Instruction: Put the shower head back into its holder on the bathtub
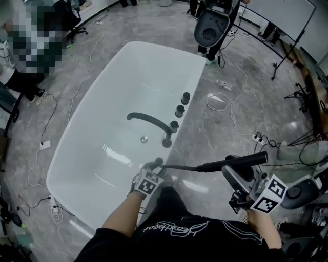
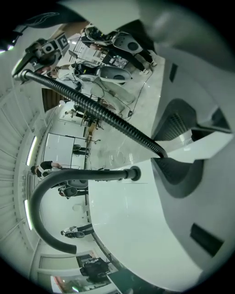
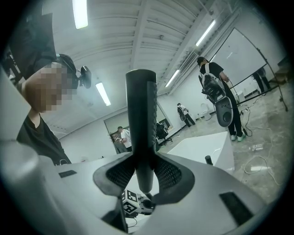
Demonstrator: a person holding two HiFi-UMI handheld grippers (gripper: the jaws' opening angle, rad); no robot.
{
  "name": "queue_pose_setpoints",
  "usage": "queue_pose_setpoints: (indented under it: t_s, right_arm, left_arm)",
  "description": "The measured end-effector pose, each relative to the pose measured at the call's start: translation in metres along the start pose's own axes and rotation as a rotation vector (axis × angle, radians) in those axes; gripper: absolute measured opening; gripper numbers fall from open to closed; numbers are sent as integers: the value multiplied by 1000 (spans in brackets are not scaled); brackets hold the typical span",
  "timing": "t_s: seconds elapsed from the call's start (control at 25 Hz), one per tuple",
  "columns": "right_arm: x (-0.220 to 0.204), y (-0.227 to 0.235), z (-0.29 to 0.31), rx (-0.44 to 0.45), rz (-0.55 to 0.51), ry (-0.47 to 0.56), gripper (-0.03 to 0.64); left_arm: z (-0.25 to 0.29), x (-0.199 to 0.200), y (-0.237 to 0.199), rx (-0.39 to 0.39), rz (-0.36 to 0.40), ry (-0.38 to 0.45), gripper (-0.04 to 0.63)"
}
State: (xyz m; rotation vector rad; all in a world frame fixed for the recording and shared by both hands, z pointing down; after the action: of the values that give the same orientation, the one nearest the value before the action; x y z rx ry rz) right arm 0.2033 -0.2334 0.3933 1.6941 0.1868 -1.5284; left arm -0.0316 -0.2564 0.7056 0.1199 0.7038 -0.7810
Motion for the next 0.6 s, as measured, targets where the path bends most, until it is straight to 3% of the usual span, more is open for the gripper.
queue_pose_setpoints:
  t_s: [0.28,0.52,0.6]
  right_arm:
    - [-5,-5,12,16,-11,-12,133]
    - [-18,-8,31,28,-28,-58,133]
    - [-25,-10,44,36,-41,-74,133]
  left_arm:
    - [-9,-21,0,-7,-66,-11,132]
    - [-37,-16,3,-49,-166,78,130]
    - [-51,-15,2,-61,-183,128,100]
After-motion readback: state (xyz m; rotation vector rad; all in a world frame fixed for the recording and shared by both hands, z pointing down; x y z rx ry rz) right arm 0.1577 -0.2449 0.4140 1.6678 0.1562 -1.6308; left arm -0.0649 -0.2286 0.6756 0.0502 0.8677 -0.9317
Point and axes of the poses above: the fingertips, and each gripper's own axes: z forward along the fingers, y to its right, x out of its top, the point moved 5 cm from there along -z, backward along the fingers, and after that the axes turned 1 degree about -x, right-handed, at the moved point
